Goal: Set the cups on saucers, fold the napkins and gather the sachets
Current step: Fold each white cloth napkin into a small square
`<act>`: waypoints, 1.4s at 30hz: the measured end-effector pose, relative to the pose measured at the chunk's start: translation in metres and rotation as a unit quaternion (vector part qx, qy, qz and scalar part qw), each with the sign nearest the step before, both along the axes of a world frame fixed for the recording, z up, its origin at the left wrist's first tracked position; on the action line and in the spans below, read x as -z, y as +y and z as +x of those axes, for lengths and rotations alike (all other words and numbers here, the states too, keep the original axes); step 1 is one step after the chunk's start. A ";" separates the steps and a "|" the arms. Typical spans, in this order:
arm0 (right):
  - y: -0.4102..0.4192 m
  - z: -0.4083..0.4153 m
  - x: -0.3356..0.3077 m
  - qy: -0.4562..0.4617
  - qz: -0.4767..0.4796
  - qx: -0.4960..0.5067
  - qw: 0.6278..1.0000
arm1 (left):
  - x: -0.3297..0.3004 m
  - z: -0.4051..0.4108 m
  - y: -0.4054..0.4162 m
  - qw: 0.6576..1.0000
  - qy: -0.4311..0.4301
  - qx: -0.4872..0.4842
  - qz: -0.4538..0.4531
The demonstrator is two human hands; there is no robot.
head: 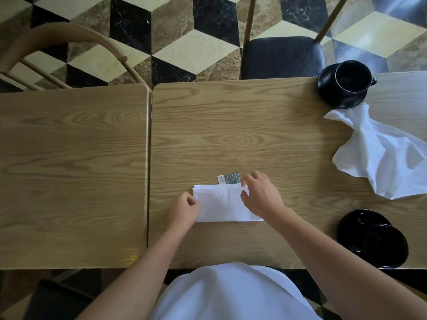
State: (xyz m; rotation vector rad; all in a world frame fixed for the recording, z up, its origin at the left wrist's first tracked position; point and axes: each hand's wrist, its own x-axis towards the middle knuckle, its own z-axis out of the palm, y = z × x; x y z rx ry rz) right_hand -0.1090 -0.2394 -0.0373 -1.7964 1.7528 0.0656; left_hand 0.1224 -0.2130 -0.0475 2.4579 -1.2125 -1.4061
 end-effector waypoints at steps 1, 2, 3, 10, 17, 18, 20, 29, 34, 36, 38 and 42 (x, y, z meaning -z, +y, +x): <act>-0.006 0.000 0.000 0.011 -0.028 -0.016 0.999 | -0.001 0.002 0.003 0.995 -0.017 -0.089 -0.030; -0.013 0.000 -0.001 0.030 -0.021 -0.040 0.999 | -0.003 0.003 0.006 0.986 -0.024 -0.156 -0.049; -0.019 0.000 -0.001 0.052 0.010 -0.064 0.997 | -0.005 0.003 0.009 0.980 -0.017 -0.194 -0.048; -0.030 0.001 0.002 0.139 0.114 -0.143 0.973 | -0.008 -0.002 -0.008 0.995 0.043 -0.085 0.024; -0.019 -0.020 -0.014 -0.077 0.215 0.007 0.974 | -0.029 0.005 -0.049 0.992 0.105 0.004 -0.065; -0.016 -0.024 -0.019 -0.126 0.231 0.050 0.963 | -0.035 0.005 -0.058 0.990 0.112 0.019 -0.088; -0.002 -0.028 -0.028 -0.270 0.273 0.161 0.909 | -0.049 0.004 -0.077 0.982 0.129 0.044 -0.133; 0.071 0.011 -0.007 -0.467 0.389 0.493 0.622 | -0.014 -0.020 -0.036 0.981 0.144 -0.118 -0.046; 0.085 0.030 -0.005 -0.514 0.421 0.517 0.539 | 0.000 -0.019 0.027 0.969 0.139 -0.196 0.059; 0.087 0.032 -0.006 -0.517 0.420 0.513 0.541 | 0.001 -0.019 0.045 0.956 0.202 -0.185 0.106; 0.088 0.033 -0.008 -0.499 0.418 0.509 0.564 | -0.003 -0.019 0.056 0.925 0.273 -0.223 0.144; 0.085 0.032 -0.015 -0.409 0.389 0.492 0.662 | -0.013 -0.014 0.059 0.913 0.277 -0.265 0.141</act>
